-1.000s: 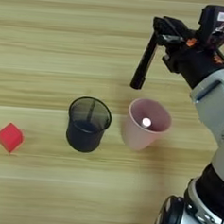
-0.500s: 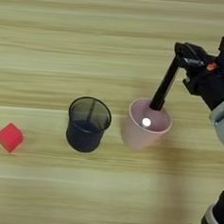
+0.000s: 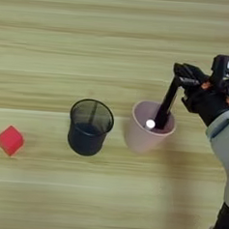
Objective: Move the objects on the table
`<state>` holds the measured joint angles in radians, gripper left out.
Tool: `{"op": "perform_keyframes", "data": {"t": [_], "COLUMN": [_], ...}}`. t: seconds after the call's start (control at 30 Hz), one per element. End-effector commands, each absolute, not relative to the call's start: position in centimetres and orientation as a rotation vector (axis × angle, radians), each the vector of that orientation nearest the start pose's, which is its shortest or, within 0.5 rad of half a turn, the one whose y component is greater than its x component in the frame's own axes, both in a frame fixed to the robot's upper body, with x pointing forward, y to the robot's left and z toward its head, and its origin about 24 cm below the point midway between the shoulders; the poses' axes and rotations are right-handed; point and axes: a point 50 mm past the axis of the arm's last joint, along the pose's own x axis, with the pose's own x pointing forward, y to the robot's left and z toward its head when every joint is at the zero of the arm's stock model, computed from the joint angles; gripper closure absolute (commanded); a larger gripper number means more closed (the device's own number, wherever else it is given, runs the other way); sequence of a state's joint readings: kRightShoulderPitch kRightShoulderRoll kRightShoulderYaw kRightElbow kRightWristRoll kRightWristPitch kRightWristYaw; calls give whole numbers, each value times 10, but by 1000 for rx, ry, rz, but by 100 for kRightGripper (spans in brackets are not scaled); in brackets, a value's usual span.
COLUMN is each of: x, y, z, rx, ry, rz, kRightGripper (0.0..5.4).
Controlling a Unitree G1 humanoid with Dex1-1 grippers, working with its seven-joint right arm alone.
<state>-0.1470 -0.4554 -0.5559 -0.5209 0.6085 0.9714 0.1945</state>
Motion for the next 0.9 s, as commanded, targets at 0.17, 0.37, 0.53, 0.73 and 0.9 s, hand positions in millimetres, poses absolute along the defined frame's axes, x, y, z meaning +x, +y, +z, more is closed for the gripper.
{"op": "perform_keyframes", "data": {"t": [0.17, 0.37, 0.53, 0.73, 0.9], "x": [239, 239, 234, 224, 223], "y": [-265, -261, -255, -247, -248], "z": [181, 175, 173, 170, 166], "rx": [53, 52, 47, 37, 36], "ry": [5, 19, 29, 39, 57], "rz": [73, 88, 108, 143, 139], "kRightGripper": [471, 471, 471, 471, 471]}}
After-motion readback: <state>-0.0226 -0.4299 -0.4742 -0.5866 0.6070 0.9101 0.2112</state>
